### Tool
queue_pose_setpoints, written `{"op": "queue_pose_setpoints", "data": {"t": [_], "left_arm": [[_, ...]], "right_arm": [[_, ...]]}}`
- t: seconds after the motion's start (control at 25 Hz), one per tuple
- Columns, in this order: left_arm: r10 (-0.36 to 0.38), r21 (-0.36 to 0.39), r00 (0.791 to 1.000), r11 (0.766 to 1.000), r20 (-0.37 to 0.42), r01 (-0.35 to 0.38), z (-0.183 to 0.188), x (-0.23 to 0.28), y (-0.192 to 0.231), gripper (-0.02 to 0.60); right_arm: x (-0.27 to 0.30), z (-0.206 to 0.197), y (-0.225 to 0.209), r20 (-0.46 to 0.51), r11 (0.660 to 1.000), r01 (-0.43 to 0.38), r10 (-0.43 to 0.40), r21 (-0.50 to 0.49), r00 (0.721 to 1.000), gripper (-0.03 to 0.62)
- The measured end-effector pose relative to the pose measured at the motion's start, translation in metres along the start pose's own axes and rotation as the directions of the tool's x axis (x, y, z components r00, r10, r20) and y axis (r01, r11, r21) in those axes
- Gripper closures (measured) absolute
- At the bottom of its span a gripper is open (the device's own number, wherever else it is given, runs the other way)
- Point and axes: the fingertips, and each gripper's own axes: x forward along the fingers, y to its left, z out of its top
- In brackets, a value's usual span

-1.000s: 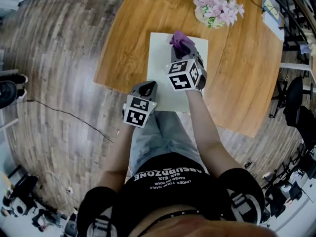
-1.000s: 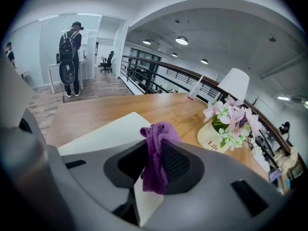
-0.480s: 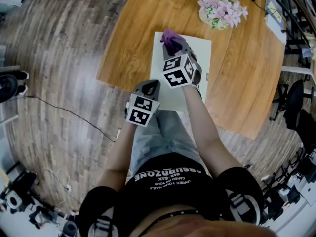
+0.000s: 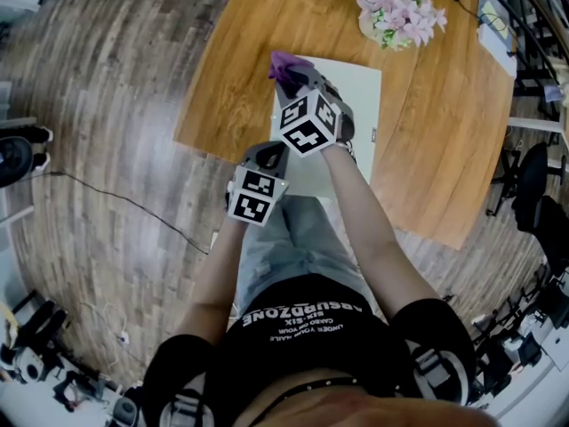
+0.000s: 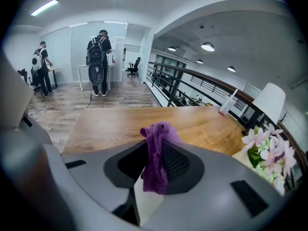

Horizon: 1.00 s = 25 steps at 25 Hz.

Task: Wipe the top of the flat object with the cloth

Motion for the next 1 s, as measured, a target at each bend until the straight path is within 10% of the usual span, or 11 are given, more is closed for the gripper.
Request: {"op": "queue_pose_setpoints", "data": {"t": [1.0], "left_arm": [[0.069, 0.059, 0.998, 0.996, 0.001, -0.069, -0.003, 0.002, -0.002, 0.566]], "right_arm": [[-0.031, -0.028, 0.043, -0.022, 0.977, -0.205, 0.207, 0.066, 0.978, 0.494]]}}
